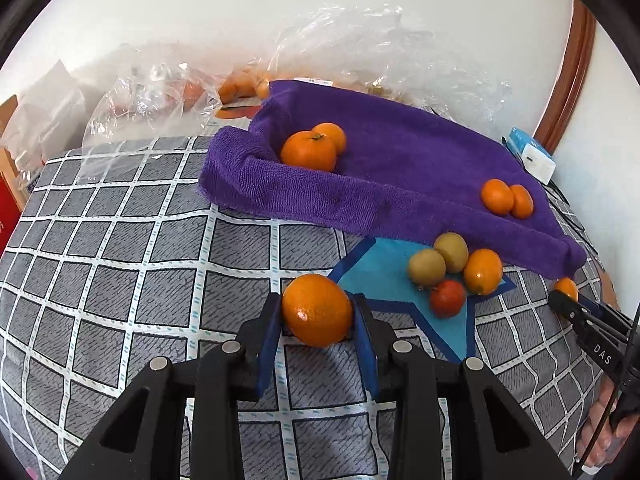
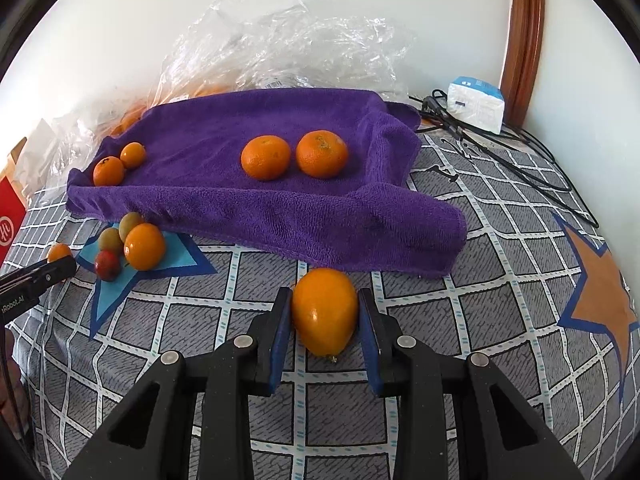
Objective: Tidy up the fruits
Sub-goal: 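Carry both held oranges over the purple towel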
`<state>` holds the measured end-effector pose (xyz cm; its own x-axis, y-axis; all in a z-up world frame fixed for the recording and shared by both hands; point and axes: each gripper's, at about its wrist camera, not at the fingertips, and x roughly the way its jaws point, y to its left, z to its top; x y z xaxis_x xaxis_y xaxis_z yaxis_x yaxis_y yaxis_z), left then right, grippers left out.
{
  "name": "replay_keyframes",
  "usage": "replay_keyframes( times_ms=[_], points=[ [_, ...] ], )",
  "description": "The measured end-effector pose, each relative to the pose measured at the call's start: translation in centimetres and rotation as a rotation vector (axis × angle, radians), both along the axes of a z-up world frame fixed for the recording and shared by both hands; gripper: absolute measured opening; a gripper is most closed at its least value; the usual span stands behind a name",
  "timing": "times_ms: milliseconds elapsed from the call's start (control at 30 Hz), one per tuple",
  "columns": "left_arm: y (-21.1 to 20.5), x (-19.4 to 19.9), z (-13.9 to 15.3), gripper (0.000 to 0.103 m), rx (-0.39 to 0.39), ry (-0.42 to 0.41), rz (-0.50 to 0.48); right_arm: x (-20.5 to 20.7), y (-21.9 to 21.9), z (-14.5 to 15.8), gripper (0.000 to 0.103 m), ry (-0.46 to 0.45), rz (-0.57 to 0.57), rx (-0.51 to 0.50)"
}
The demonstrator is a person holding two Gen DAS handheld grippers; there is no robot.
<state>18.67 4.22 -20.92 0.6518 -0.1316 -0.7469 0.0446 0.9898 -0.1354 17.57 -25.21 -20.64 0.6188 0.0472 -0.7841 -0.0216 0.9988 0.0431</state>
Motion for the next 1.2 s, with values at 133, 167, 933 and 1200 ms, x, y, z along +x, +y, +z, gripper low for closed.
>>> replay_keyframes(
  times_ms=[133,167,933,1200],
  points=[
    [0.7,-0.2,-0.1,0.032,-0.039,-0.006,-0.005,0.0,0.0,-0.1,0.032,0.001,-0.002,-0.004],
    [0.9,-0.3,-0.1,0.032,-0.057,-0.01,-0.004,0.0,0.0,-0.1,0.032,0.001,-0.001,-0.004],
    [1.5,-1.9,1.2,0.032,-0.094,-0.105,0.024,-0.6,-0.2,0.3,0.032,-0.036,0.035,0.048],
    [1.5,-2.1,1.2,0.032,-0.097,-0.107,0.036,-0.7,-0.4,0.5,0.032,-0.045,0.03,0.063]
  ],
)
